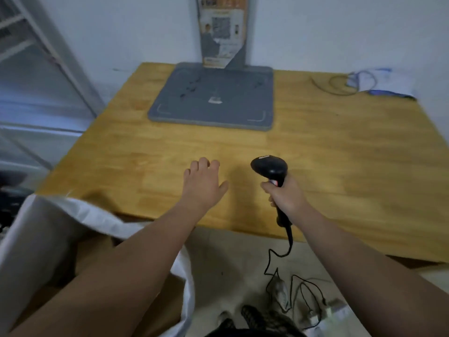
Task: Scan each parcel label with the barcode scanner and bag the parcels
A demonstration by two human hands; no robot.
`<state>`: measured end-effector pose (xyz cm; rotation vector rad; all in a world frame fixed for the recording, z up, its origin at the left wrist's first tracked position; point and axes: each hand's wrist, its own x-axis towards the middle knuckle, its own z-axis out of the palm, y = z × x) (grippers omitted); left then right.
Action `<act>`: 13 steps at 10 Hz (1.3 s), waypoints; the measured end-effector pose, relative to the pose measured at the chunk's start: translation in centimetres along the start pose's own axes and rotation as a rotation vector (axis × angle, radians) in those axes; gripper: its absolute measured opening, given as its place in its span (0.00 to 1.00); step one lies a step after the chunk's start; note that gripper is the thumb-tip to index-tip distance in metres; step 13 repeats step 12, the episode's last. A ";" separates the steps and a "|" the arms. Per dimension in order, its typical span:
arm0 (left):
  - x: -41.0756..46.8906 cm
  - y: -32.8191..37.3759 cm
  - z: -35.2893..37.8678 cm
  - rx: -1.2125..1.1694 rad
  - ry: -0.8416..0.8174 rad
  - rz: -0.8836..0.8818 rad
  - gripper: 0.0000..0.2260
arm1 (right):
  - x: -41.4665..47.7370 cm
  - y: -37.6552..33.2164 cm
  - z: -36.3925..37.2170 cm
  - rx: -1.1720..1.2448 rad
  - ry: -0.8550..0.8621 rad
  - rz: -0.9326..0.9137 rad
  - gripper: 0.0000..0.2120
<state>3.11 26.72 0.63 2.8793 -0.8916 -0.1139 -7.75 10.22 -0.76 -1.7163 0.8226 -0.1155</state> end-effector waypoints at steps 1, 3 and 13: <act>2.9 4.8 0.4 -0.018 -0.007 0.072 0.23 | 2.1 0.7 -4.8 0.023 0.046 0.040 0.15; 7.7 12.4 2.5 -0.018 -0.081 0.118 0.23 | 7.6 3.7 -13.0 0.001 0.255 0.037 0.15; 16.2 13.6 4.1 0.037 -0.167 0.093 0.22 | 17.3 6.6 -13.8 -0.713 0.307 0.241 0.26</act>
